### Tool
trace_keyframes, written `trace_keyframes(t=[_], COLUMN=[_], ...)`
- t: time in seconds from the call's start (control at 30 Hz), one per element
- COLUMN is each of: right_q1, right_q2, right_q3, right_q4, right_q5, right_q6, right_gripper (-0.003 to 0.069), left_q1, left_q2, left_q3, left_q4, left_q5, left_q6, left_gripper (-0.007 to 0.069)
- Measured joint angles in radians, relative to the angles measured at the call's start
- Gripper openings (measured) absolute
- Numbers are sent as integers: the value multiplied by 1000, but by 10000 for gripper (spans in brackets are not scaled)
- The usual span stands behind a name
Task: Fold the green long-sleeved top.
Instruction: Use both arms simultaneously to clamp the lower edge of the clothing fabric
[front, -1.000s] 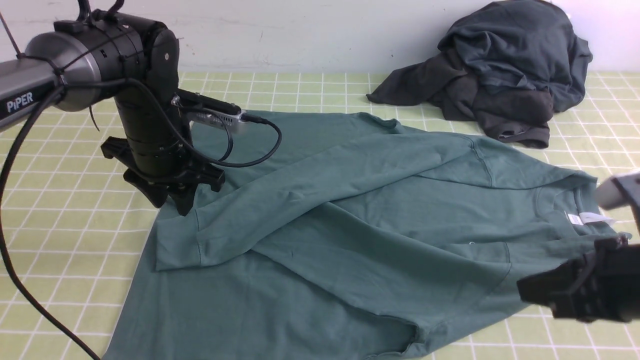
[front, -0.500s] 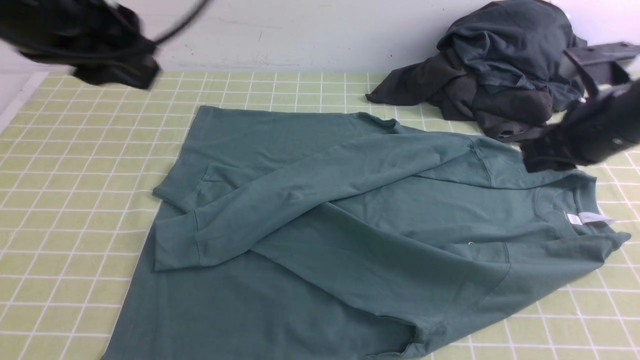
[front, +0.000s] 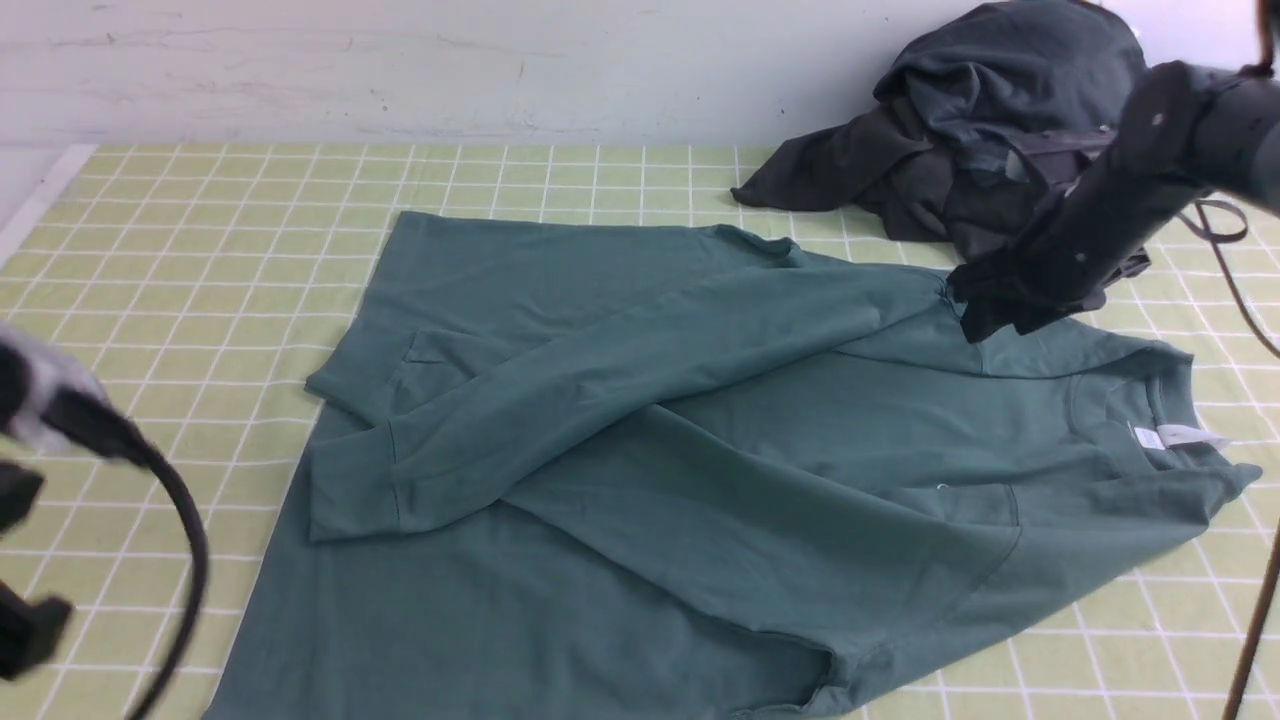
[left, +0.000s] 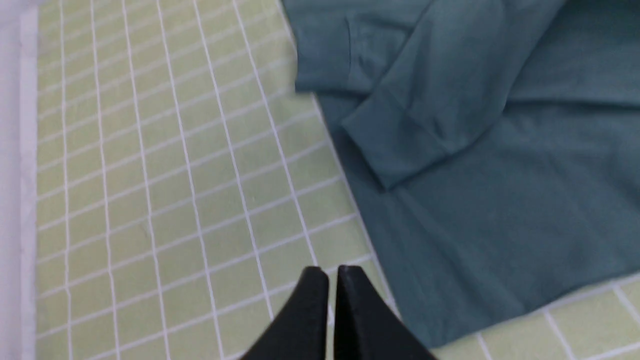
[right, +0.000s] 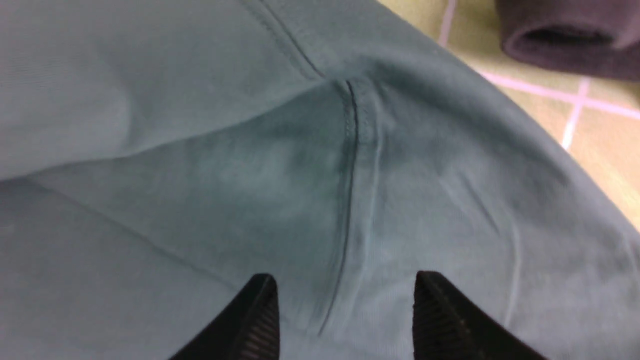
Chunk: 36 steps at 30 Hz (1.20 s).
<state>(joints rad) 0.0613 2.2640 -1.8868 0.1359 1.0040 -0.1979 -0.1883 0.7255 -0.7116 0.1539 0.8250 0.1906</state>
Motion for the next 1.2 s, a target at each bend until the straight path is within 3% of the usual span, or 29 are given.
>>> trace_keyframes(t=[0.13, 0.33, 0.5, 0.93, 1.2], right_q1=[45, 66, 67, 21, -23], right_q2=[30, 53, 55, 24, 24], right_q3=[-13, -15, -18, -18, -18], right_q4=[-89, -104, -136, -246, -136], right_q5=[12, 16, 42, 104, 78], right_q6=[16, 53, -49, -72, 105], right_gripper=[245, 95, -6, -13, 11], left_q1=[0, 0, 0, 0, 0], left_q2=[2, 2, 2, 2, 2], left_q3=[92, 108, 117, 126, 126], left_q4=[19, 22, 22, 22, 22], left_q5=[-120, -232, -257, -279, -280], left_q6=[-26, -27, -28, -34, -44], left_gripper=[-3, -3, -3, -3, -3])
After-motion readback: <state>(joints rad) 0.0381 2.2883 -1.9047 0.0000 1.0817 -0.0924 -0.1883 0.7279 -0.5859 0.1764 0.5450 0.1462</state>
